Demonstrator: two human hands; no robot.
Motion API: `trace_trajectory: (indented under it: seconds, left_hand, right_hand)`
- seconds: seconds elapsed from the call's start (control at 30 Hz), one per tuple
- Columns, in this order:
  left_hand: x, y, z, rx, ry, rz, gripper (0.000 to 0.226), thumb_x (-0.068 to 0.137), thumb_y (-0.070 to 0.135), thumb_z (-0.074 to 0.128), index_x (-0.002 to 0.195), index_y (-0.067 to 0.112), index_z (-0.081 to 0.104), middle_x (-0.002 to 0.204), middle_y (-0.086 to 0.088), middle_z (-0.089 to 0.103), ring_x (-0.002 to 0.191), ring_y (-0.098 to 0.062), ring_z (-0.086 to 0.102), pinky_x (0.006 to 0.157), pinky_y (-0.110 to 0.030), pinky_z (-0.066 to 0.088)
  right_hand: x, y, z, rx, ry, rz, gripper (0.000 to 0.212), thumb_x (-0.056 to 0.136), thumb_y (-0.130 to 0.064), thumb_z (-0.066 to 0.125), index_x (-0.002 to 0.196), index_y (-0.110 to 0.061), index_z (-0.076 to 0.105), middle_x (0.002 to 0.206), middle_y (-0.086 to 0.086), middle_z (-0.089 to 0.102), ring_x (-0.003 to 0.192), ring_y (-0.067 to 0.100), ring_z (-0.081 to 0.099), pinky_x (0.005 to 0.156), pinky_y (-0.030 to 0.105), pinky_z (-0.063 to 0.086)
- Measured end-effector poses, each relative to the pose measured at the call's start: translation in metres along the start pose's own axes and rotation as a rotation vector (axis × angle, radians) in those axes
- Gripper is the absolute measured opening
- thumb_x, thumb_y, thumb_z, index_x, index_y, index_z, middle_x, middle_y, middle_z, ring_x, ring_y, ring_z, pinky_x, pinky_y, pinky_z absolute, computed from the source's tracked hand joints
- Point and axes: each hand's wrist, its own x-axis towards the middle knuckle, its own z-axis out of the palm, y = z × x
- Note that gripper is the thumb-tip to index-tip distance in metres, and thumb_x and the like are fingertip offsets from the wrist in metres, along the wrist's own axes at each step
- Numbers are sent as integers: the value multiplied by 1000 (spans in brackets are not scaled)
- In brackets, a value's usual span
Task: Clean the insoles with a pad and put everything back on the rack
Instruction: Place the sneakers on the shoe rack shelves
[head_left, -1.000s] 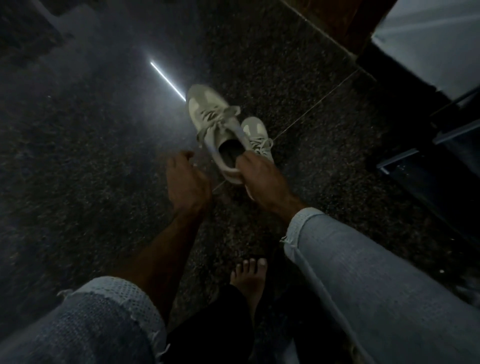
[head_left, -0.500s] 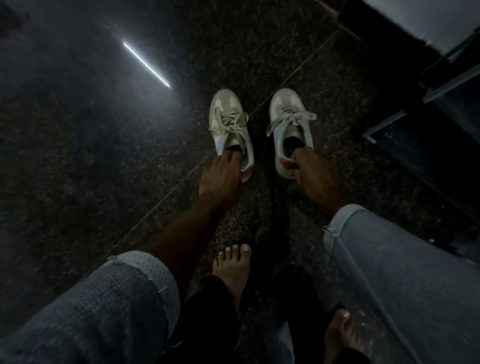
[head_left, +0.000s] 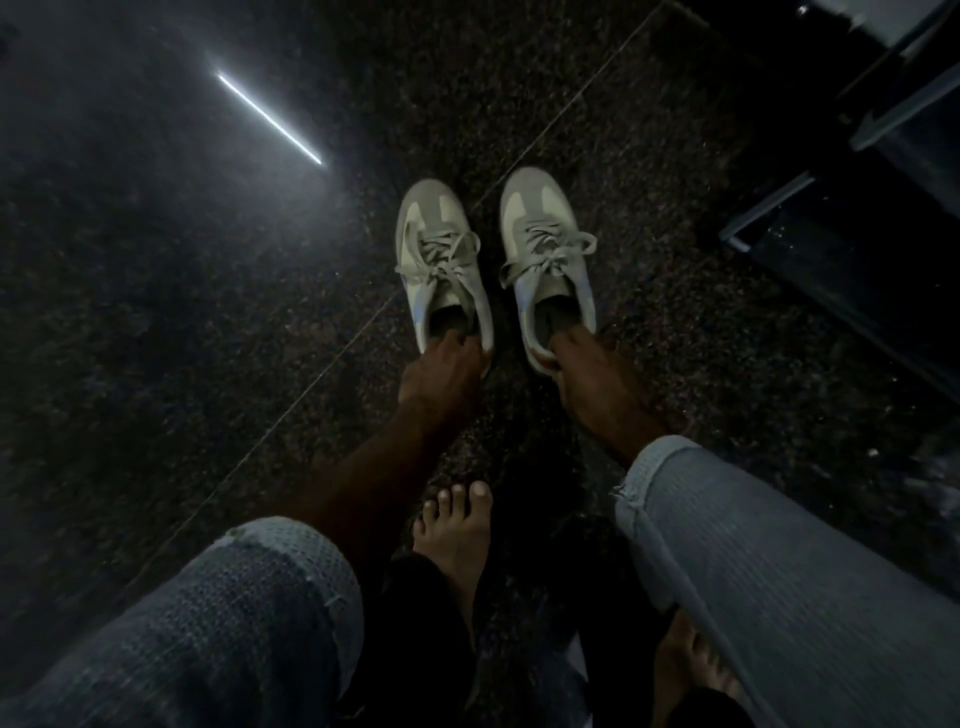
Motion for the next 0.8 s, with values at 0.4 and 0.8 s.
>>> trace_trajectory:
  seconds: [0.4,0.8]
  left_hand:
    - [13,0,22,-31,-4,-56,26,94,16,50,119,8,47,118,-15,56,109,-36,55,80,-47,46]
    - [-3,8,15,-3,70,-89,28,99,24,43,124,12,46,118,-14,59,112,-34,54,78,-42,45]
  right_hand:
    - [10,1,12,-56,-14,-73,25,74,-1,53,97,4,62,93,25,63,98,43,58,75,46,51]
    - [-1,-12,-1,30,85,-34,37,82,-15,27,87,-4,62,88,18,64,94,37,60,73,41,52]
